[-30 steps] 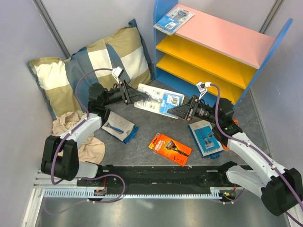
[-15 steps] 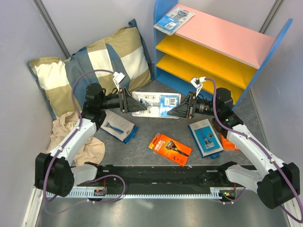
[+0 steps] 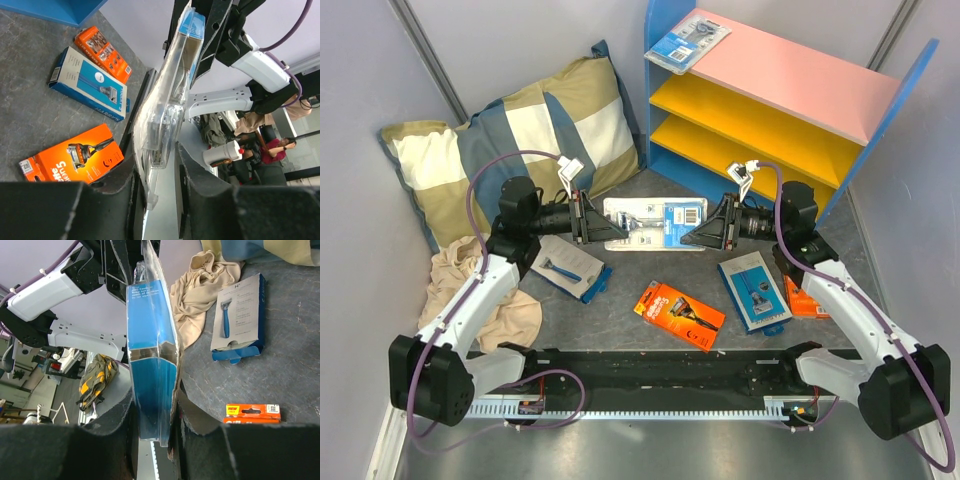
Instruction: Place and organize the shaving razors onto the shelf
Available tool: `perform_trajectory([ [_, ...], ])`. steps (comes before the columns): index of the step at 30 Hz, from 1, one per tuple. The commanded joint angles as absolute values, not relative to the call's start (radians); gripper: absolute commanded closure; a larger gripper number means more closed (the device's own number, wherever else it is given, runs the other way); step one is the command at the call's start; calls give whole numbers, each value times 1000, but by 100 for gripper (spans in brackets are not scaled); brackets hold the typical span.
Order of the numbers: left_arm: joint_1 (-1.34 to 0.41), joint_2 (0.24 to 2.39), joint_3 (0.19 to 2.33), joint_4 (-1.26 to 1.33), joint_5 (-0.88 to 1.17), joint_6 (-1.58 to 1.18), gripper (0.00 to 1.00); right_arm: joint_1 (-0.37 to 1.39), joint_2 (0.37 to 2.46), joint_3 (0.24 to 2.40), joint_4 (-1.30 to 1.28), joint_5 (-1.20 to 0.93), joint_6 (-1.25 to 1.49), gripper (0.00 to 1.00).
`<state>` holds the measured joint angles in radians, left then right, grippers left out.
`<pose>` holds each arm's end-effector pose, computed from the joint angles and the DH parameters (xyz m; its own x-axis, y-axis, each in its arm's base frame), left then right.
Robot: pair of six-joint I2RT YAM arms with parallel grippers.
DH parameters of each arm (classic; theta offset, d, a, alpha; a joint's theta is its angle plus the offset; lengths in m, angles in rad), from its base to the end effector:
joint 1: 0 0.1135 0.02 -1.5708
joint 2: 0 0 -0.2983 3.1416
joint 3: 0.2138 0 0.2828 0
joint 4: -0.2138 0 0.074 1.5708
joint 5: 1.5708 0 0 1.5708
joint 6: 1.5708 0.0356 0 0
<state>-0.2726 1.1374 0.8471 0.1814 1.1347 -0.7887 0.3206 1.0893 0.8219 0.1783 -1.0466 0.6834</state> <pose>0.2467 -0.1025 0.3529 -0.7701 -0.0959 -0.6307 0.6175 0.1365 -0.7747 0.2330 0.1098 0.3546 -0.6818 0.1066 -0.7237 -0.7036 0.1753 0.6887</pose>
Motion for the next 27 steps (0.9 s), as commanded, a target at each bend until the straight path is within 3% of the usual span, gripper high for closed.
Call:
perform_trajectory([
  [1,-275,1098,888,183,1184,-765,90,298,1103,857,181,-988,635,88],
  [3,-275,1100,887,183,1190,-767,98,298,1101,859,181,-985,634,86],
  [6,-275,1100,885,183,1193,-770,98,298,1095,867,181,-976,638,79],
  [10,-273,1103,887,179,1181,-776,98,293,1074,879,169,-942,635,52],
  [14,-275,1101,897,158,1152,-779,98,290,1046,897,109,-891,601,35],
  [27,-275,1124,951,87,1042,-810,98,262,986,943,-46,-753,511,20],
])
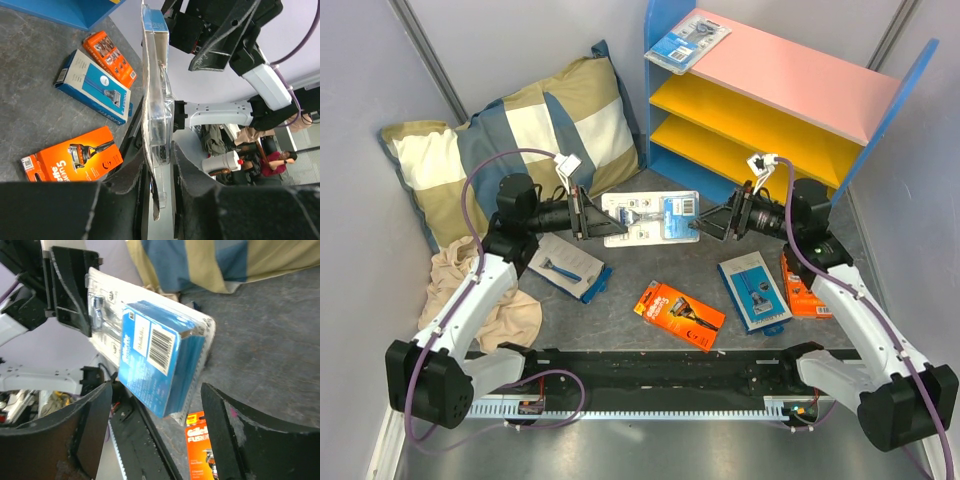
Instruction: Place and organize the shaving razors onto the shelf
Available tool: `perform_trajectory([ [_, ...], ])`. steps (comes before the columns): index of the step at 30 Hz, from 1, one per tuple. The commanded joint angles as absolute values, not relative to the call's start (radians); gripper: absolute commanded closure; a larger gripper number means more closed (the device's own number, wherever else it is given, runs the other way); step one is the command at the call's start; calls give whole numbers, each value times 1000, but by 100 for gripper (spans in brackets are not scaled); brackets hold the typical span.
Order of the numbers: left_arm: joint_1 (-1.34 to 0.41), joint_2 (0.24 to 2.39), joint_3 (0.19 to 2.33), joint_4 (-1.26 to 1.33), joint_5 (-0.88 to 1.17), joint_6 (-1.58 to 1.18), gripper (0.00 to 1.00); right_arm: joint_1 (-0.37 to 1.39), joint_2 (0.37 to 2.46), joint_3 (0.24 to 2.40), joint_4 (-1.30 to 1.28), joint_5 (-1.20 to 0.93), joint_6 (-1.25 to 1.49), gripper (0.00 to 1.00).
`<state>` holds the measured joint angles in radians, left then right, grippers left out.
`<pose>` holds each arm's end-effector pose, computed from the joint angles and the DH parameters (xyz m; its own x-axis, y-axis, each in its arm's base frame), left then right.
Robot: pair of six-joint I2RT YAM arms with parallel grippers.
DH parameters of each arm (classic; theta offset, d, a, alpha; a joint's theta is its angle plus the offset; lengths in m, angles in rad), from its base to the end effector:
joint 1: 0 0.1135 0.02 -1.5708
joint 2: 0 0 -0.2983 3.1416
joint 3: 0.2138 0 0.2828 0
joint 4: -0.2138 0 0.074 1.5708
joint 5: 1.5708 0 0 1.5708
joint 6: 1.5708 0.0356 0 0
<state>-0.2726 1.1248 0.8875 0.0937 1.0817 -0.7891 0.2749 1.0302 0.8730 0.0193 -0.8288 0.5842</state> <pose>0.2456 -0.1013 0.3630 -0.7840 -0.1270 -0.6076 0.5841 0.1804 -0.7914 0.2296 0.0920 0.3718 -0.5991 0.2183 -0.7703 -0.6662 0.3978 0.6308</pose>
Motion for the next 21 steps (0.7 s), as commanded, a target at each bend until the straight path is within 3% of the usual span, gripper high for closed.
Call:
perform_trajectory([
  [1,-273,1132,959,89,1037,-814,98,261,980,954,-95,-712,497,18],
  [12,-273,1186,1054,288,933,-995,98,256,867,1091,-308,-439,416,2],
  [21,-296,1255,1173,430,749,-1120,98,255,787,1106,-374,-335,407,2],
])
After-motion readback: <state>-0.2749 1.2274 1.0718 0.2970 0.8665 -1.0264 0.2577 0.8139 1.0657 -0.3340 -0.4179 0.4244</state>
